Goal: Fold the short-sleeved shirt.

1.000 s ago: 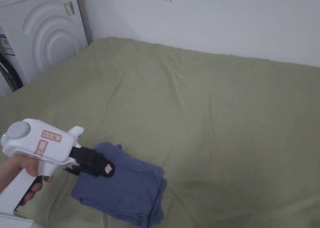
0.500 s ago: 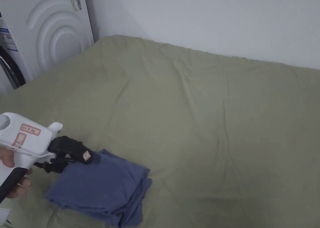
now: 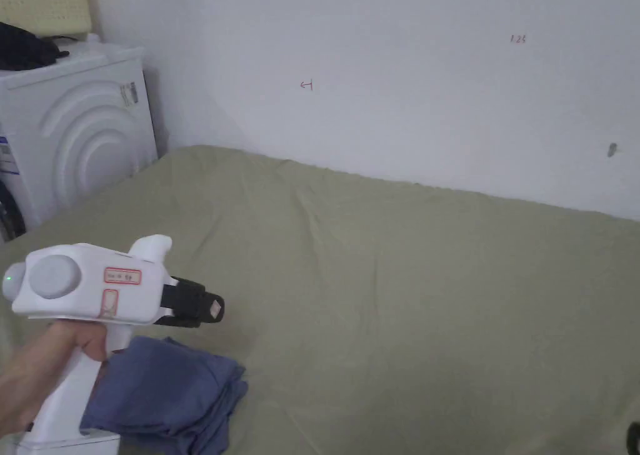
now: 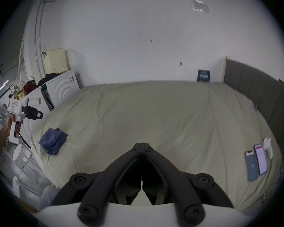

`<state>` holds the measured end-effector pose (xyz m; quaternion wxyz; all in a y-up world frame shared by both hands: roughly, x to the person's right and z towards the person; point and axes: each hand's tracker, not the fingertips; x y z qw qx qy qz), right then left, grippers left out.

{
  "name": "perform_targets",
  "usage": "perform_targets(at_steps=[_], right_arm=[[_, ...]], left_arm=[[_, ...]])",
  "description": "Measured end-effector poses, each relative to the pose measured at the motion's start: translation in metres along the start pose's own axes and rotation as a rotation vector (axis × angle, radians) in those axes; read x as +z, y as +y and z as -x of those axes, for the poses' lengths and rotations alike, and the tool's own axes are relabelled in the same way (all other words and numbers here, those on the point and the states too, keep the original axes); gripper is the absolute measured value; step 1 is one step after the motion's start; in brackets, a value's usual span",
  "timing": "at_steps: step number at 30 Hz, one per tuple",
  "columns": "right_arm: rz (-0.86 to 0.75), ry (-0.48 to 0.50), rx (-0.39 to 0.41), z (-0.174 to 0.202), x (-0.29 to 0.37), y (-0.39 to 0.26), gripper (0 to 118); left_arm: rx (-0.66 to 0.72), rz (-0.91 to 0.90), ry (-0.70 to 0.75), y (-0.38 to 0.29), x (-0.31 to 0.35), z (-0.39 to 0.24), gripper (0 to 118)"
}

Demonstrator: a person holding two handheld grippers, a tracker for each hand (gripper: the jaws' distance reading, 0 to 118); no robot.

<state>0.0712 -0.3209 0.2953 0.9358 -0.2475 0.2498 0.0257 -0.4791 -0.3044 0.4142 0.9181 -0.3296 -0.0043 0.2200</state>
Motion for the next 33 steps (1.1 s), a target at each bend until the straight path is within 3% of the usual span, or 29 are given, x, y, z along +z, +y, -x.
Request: perform_targets(at_steps=[5,6,11,15,16,18,21,24,33], right_arm=[[-0.092,-0.055,0.051,0.006,0.015,0.023,0],[-0.107,-0.065,0.054,0.008,0.018,0.027,0],[-0.158,-0.109,0.073,0.021,0.04,0.028,0],[-0.192,-0.114,0.062,0.025,0.066,0.017,0],[-0.204,-0.119,0.071,0.026,0.072,0.014,0],[-0.217,-0.2,0.07,0.031,0.084,0.012,0],[-0.248,-0.13,0.03,0.035,0.098,0.01,0],[-0.263,-0.174,0.102,0.041,0.107,0.013,0],[-0.279,-0.168,0.069,0.037,0.109,0.019,0]], left_arm=[[-0.057,-0.144,-0.047,-0.029,-0.021,-0.133,0],[-0.097,-0.194,0.041,-0.034,-0.024,-0.153,0],[-0.267,-0.421,0.206,-0.073,-0.023,-0.247,0],[-0.237,-0.517,0.214,-0.095,-0.003,-0.275,0],[-0.303,-0.516,0.229,-0.097,0.001,-0.279,0],[-0.331,-0.564,0.301,-0.104,0.01,-0.29,0],[-0.312,-0.547,0.246,-0.104,0.016,-0.291,0],[-0.316,-0.565,0.249,-0.105,0.022,-0.292,0],[-0.359,-0.561,0.295,-0.102,0.024,-0.291,0]])
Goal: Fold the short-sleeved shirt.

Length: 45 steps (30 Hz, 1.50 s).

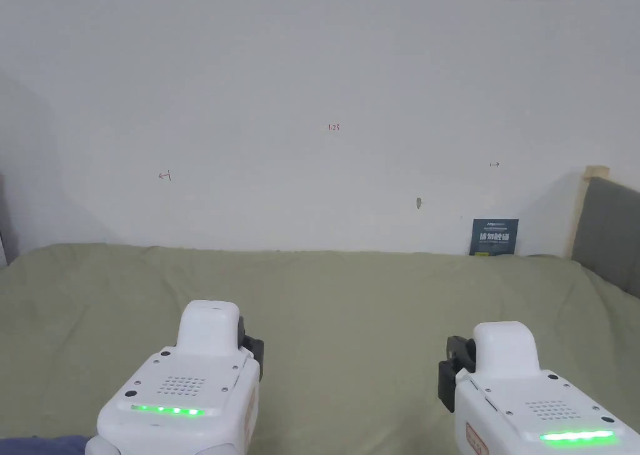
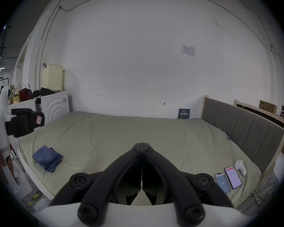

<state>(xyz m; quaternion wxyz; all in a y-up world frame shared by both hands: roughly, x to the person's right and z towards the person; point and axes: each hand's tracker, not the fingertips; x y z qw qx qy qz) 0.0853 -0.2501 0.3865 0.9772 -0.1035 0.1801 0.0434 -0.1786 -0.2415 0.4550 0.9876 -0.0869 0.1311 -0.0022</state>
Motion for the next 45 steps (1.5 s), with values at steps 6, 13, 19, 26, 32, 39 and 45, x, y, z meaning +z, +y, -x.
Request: perform_targets(at_steps=[6,13,19,26,32,39,45], right_arm=[[-0.011,-0.051,-0.04,-0.008,-0.007,0.005,118],[-0.026,-0.063,0.014,-0.012,0.001,0.004,118],[-0.025,-0.056,0.011,-0.01,0.0,0.005,118],[-0.039,-0.059,0.01,-0.011,0.001,0.01,118],[-0.029,-0.056,0.024,-0.011,0.0,0.013,118],[-0.016,-0.052,0.026,-0.012,-0.003,0.015,118],[-0.024,-0.048,0.004,-0.016,0.0,0.018,118]], left_arm=[[0.007,-0.064,0.075,0.002,-0.009,0.004,115],[0.064,-0.006,0.031,0.002,-0.004,0.011,118],[0.027,-0.016,0.029,0.005,-0.002,0.008,118],[0.016,-0.015,0.033,0.007,-0.002,0.01,118],[0.005,0.098,-0.012,0.011,-0.008,0.005,118],[-0.078,0.079,0.053,0.021,-0.005,-0.007,118],[0.084,0.099,-0.053,0.03,-0.007,0.006,118]])
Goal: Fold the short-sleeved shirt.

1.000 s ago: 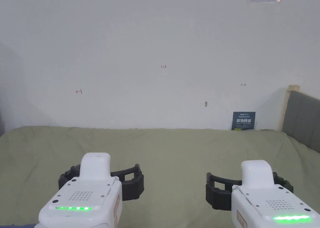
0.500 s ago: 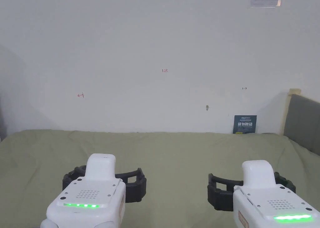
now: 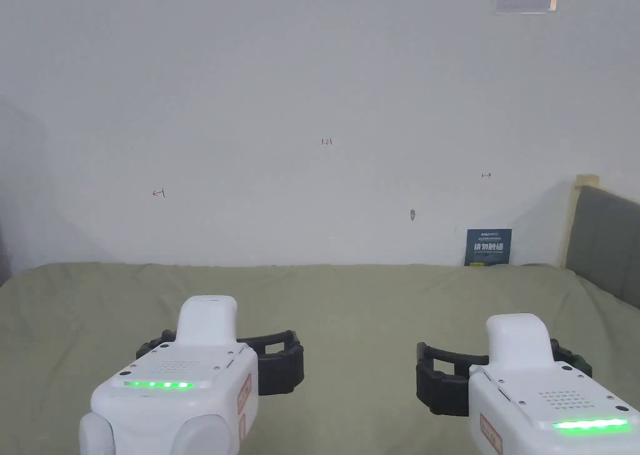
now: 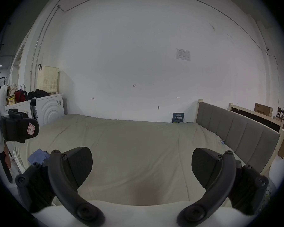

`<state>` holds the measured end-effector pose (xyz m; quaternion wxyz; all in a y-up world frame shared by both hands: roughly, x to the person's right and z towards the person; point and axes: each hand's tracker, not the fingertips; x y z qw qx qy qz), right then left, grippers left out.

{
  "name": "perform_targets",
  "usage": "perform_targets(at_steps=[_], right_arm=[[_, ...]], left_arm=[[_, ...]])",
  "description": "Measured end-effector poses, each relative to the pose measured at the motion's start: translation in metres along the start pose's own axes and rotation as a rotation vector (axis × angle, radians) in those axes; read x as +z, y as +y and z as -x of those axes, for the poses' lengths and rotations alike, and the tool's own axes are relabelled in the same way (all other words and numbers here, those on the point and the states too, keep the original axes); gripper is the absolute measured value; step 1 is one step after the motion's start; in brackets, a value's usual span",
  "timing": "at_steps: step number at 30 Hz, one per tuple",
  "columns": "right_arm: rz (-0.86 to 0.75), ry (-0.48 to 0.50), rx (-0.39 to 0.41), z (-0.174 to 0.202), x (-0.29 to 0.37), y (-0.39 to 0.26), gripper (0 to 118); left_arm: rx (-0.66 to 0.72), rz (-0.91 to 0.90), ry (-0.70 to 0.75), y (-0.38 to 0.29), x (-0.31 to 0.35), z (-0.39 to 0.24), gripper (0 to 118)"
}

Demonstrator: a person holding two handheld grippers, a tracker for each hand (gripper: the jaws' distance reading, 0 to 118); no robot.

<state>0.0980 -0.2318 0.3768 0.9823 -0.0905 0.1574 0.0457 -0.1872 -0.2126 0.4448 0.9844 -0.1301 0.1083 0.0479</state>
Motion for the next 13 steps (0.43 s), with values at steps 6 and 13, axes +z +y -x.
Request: perform_targets(at_steps=[6,13], right_arm=[[-0.01,0.007,-0.008,0.0,0.002,0.004,118],[-0.025,0.011,-0.005,0.001,0.004,0.006,118]], left_arm=[[0.025,0.044,0.004,0.007,-0.003,0.007,118],[0.072,0.04,0.052,0.002,0.003,0.014,118]])
